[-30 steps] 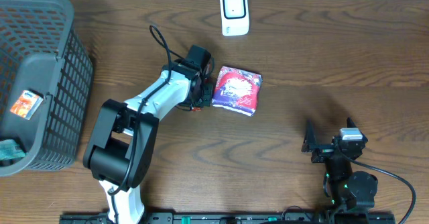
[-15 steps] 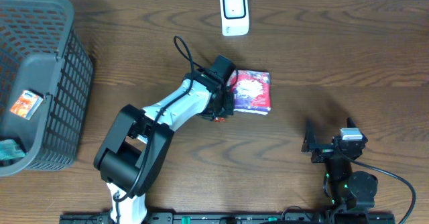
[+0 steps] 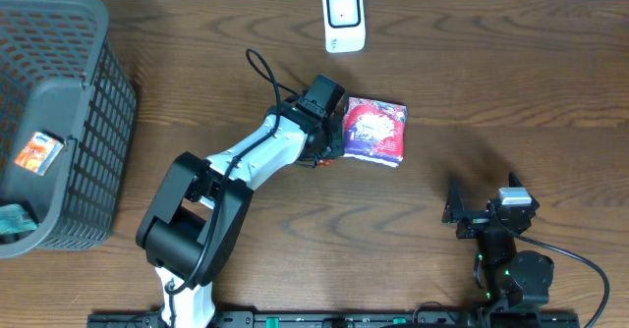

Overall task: Scan the item barcode
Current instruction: 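Place the red snack bar beside the pad pack and release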

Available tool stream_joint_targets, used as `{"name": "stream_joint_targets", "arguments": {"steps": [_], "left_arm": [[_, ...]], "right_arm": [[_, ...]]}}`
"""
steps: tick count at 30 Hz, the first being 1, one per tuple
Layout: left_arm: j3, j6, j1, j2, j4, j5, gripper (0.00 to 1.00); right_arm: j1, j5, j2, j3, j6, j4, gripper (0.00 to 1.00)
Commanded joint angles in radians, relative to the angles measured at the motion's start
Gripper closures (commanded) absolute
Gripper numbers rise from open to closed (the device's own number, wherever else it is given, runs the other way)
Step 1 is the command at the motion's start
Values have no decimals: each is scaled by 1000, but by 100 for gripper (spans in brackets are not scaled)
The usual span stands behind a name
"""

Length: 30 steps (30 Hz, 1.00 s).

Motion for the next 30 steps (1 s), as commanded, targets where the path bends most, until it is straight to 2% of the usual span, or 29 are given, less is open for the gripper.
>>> {"name": "stream_joint_targets", "arguments": {"steps": [1,5,7,10,11,15,18,22,25,27,30], "left_arm": [[13,65,6,-2,-9,-119,92],[13,81,6,-2,-18,-118,92],[13,81,6,-2,-12,-118,83],[18,82,16,-6,-9,-118,40],[24,82,20,-11,-13,-118,32],[55,129,47,-73,-21,-118,30],[76,180,74,-153,-21,-118,20],[109,222,128,-287,-20,-119,17],[121,224,197,-396,-18,-138,15],[122,224,258,-464,-18,-176,10],[122,224,356,-538,-17,-235,8]], "right_arm": [[-3,-3,-8,-5,18,2,1],[-3,-3,-8,-5,18,2,1],[-3,-3,-8,-5,18,2,1],[-3,-3,-8,-5,18,2,1],[-3,-3,-8,-5,18,2,1],[-3,-3,-8,-5,18,2,1],[-3,-3,-8,-5,18,2,1],[-3,-3,-8,-5,18,2,1],[-3,-3,-8,-5,18,2,1],[-3,-3,-8,-5,18,2,1],[-3,-3,-8,-5,18,2,1]]}}
